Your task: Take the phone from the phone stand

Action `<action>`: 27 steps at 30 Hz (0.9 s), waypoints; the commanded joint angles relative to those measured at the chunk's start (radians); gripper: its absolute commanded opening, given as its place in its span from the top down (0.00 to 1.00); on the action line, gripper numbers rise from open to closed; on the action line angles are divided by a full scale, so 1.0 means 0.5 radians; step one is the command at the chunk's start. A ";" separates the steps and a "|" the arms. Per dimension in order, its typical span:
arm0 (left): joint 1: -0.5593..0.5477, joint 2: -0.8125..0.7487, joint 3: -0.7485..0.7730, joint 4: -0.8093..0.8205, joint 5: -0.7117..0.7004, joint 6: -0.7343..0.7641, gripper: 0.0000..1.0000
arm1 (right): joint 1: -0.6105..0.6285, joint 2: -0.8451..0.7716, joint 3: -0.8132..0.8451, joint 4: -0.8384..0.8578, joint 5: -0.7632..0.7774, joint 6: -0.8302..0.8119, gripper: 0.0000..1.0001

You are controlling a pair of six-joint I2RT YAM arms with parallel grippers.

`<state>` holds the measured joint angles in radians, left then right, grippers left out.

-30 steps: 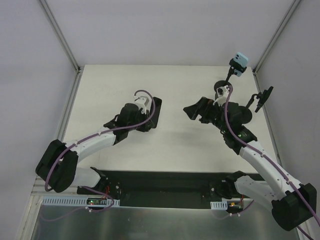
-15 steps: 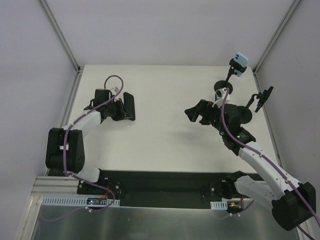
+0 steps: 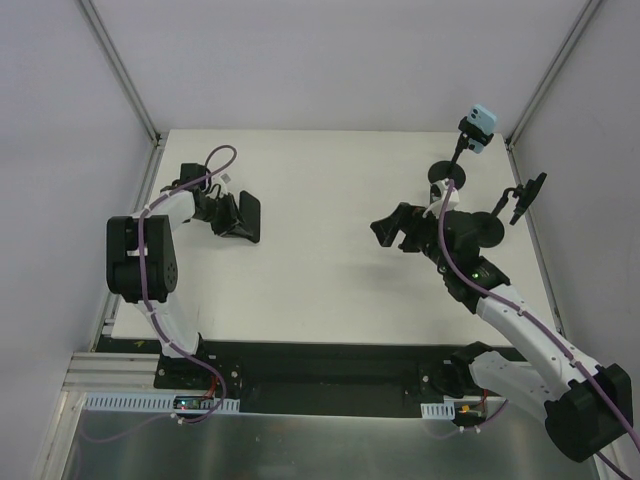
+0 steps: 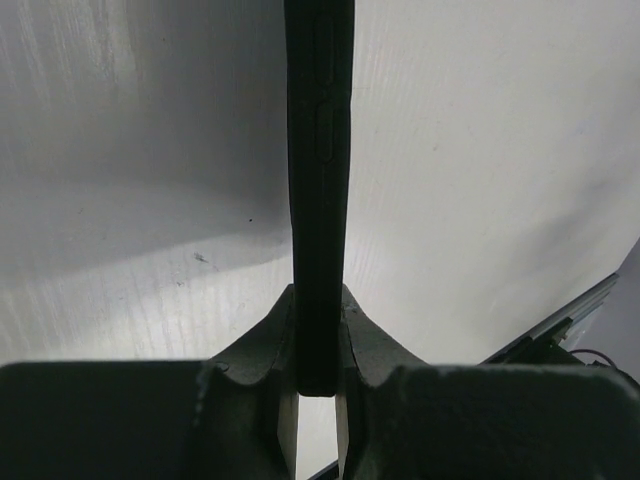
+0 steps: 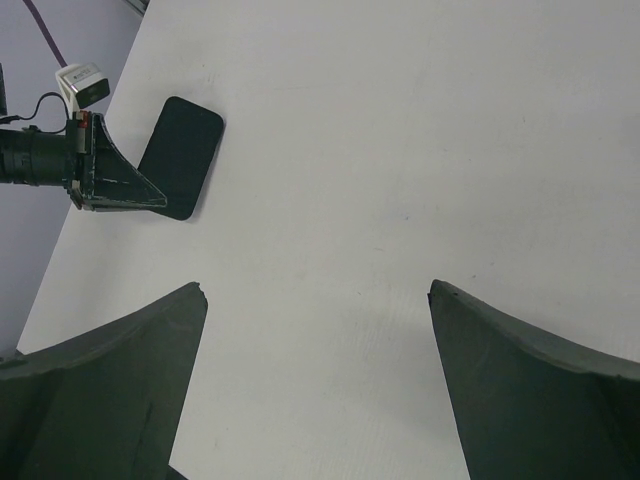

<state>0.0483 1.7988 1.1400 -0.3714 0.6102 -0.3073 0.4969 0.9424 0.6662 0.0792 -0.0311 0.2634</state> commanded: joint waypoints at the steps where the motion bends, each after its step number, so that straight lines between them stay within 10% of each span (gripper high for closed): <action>1: 0.032 0.059 0.141 -0.223 0.016 0.200 0.90 | 0.019 -0.038 -0.010 0.112 0.050 -0.048 0.04; 27: 0.100 0.179 0.315 -0.442 -0.312 0.289 0.56 | 0.028 -0.050 -0.022 0.124 0.124 -0.079 0.04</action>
<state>0.0879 1.8946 1.2659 -0.5674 0.4812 -0.1814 0.5049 0.9413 0.6563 0.0860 0.0139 0.2409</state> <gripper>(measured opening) 0.423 0.959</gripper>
